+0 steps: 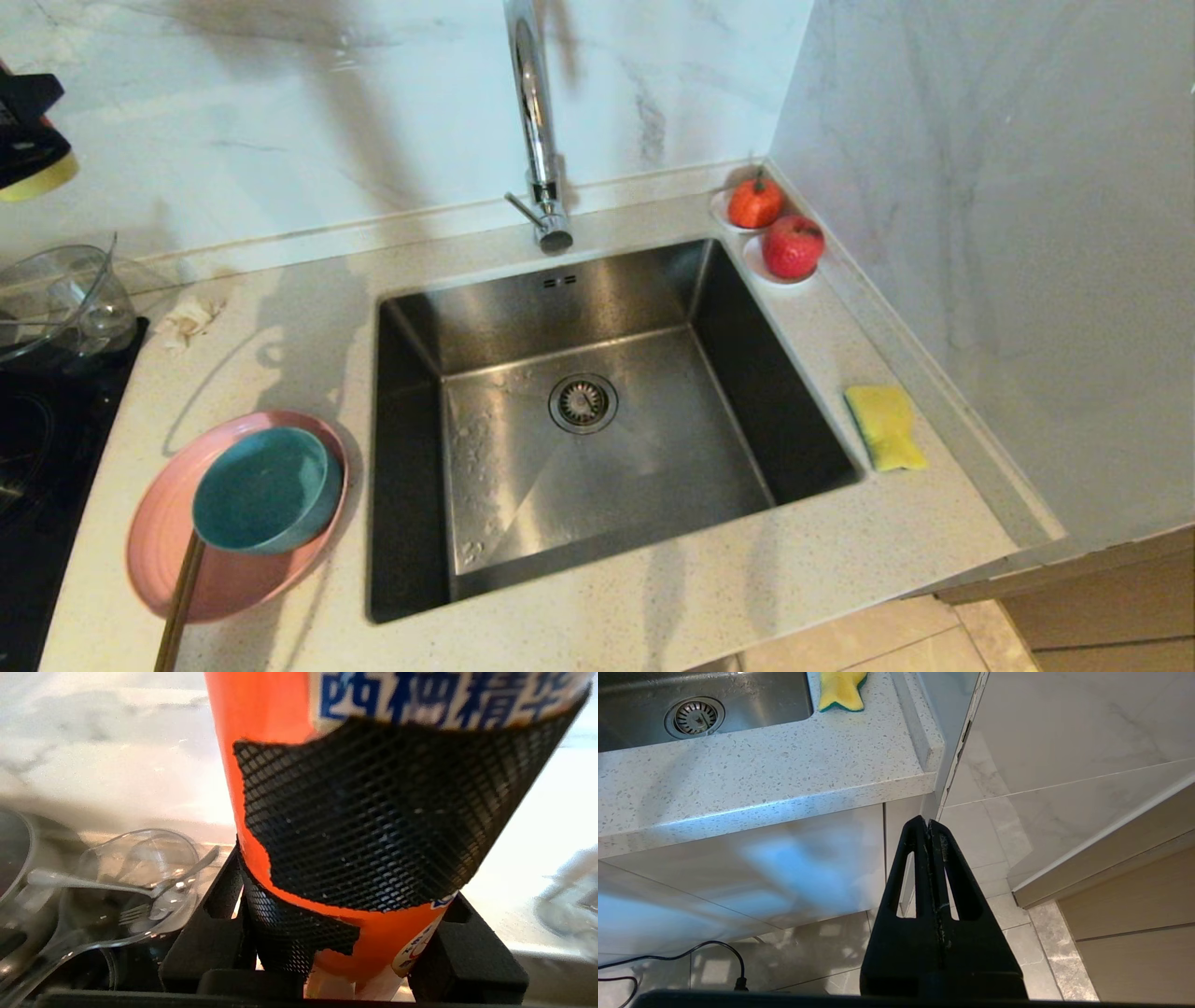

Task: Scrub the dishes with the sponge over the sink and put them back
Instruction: Place the dish soap on the table

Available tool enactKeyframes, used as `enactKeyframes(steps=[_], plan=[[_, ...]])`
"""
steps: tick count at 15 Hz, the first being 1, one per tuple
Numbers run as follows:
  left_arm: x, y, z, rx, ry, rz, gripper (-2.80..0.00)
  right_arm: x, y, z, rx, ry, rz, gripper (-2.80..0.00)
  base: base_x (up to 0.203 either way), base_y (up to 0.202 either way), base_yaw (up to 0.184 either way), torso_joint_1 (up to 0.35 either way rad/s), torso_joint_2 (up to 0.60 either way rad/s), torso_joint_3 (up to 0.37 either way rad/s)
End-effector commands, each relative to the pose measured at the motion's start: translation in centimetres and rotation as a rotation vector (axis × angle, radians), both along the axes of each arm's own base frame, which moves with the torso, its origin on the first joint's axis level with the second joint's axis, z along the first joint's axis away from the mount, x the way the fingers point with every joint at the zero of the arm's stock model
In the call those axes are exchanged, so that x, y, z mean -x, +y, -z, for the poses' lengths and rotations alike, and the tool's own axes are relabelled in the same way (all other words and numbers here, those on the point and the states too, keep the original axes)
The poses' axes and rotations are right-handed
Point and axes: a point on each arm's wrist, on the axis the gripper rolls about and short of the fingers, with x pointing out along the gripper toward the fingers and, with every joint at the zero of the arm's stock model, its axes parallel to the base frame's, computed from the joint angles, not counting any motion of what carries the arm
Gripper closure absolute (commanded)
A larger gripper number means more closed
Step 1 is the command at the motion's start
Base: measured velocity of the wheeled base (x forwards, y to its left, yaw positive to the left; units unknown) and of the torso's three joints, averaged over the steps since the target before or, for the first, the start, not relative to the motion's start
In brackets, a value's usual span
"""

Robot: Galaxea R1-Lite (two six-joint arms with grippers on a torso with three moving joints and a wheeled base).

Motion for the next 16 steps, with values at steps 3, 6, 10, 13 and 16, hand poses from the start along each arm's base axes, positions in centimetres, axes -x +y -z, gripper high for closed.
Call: enactKeyframes(steps=[3,6,10,13,16], plan=[[-5.2,1.4,4.3,0.037,0.011,-0.135,0.00,0.0,0.0,0.0,0.000,-0.001,0.000,0.00,0.000,0.000,0.000,0.000,0.00,0.000],[-8.4,2.0,7.3,0.051,0.013,-0.196,0.00,0.0,0.0,0.0,0.000,-0.001,0.000,0.00,0.000,0.000,0.000,0.000,0.00,0.000],[-12.1,2.5,11.3,0.066,0.049,-0.243,0.00,0.0,0.0,0.0,0.000,0.000,0.000,0.00,0.000,0.000,0.000,0.000,0.00,0.000],[-14.1,2.8,13.8,0.070,0.055,-0.275,0.00,0.0,0.0,0.0,0.000,-0.001,0.000,0.00,0.000,0.000,0.000,0.000,0.00,0.000],[-15.6,3.1,15.7,0.076,0.063,-0.314,0.00,0.0,0.0,0.0,0.000,-0.001,0.000,0.00,0.000,0.000,0.000,0.000,0.00,0.000]])
